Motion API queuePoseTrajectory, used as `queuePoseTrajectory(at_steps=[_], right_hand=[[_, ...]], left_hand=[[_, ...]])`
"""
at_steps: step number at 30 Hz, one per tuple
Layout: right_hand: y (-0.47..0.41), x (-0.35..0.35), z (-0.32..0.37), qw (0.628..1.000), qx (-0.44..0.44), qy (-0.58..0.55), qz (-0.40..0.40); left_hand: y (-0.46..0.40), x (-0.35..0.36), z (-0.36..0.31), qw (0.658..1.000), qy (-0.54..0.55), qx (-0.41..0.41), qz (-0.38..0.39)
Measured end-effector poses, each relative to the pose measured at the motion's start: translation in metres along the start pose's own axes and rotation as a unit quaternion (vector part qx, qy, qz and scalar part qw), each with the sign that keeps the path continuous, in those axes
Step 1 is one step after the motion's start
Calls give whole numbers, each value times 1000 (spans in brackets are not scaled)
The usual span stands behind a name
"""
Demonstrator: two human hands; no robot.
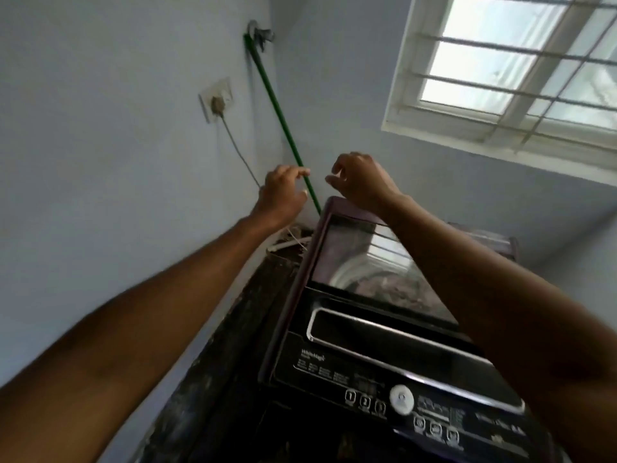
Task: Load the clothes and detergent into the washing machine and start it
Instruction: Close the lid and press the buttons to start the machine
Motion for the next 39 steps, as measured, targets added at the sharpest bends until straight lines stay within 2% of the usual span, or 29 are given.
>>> queuePoseTrajectory(at_steps=[3, 10, 14, 18, 29, 36, 39], right_hand=[[-41, -15, 11, 999, -41, -17, -32], [-116, -21, 45, 989, -123, -57, -54], [-163, -8, 65, 986, -149, -63, -46], [-209, 15, 82, 984, -162, -72, -33], [-334, 110, 92, 983, -90, -155, 33], [-395, 162, 63, 969, 9, -245, 39], [-412, 182, 59, 961, 38, -269, 47]], left_hand=[[-23, -43, 2, 999, -8, -18, -40], [-56, -121, 23, 985, -103, -52, -126], [-77, -147, 37, 974, -180, -26, -134], [-107, -163, 63, 969, -208, -40, -127], [-229, -159, 130, 957, -274, -41, -86], [-302, -138, 165, 954, -290, -59, -44], [-323, -129, 174, 950, -309, -41, -34]])
Point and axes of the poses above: each hand's wrist, its own y-axis away from the middle knuckle, its own x-axis out of the palm, z = x × y, the point moved 5 cm from there along -y, towards the middle knuckle, and after that the axes turned 7 degrees about -x, right-handed, at the moved point
